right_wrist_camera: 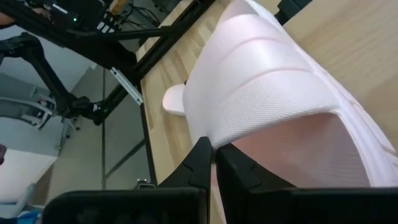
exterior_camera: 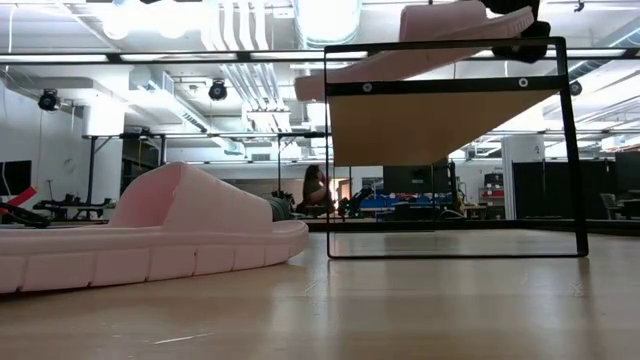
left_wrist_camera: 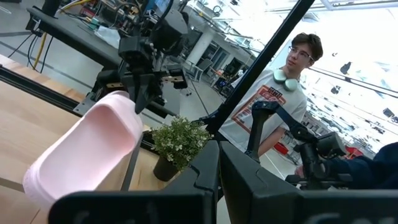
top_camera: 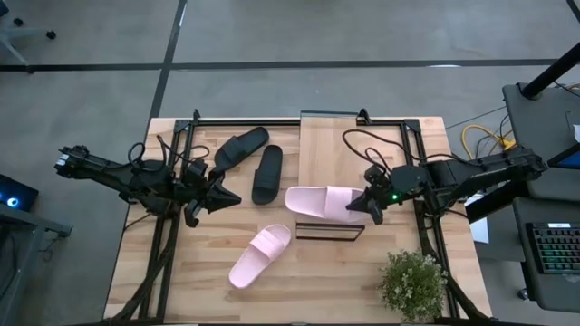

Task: Pick and place slides into the shelf
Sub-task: Put the bottom light pink slipper on the shelf

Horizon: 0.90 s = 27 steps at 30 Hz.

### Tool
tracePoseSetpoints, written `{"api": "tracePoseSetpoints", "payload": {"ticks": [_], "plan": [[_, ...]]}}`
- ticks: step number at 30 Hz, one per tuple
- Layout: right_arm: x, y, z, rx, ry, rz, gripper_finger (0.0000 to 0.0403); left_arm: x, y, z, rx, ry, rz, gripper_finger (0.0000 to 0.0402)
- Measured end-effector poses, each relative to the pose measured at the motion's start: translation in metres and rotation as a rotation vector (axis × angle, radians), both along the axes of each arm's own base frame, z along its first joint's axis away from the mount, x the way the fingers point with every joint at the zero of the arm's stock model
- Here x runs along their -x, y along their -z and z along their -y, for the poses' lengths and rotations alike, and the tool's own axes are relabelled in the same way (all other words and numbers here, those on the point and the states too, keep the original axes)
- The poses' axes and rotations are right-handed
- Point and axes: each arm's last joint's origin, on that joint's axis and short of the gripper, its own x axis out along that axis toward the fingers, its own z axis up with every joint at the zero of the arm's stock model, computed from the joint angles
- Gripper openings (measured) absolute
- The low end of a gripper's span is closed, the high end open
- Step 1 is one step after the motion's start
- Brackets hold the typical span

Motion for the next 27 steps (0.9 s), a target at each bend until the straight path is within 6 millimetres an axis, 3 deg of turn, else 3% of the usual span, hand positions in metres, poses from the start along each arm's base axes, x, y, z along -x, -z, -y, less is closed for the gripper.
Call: {"api": "tracePoseSetpoints", "payload": {"ticks": [27], "plan": [[0.004,0.023,0.000,-0.010,-0.047,-0.110,0.0008,0.000,0.000,0.000,0.000,0.000,-0.001,0.0000]]}}
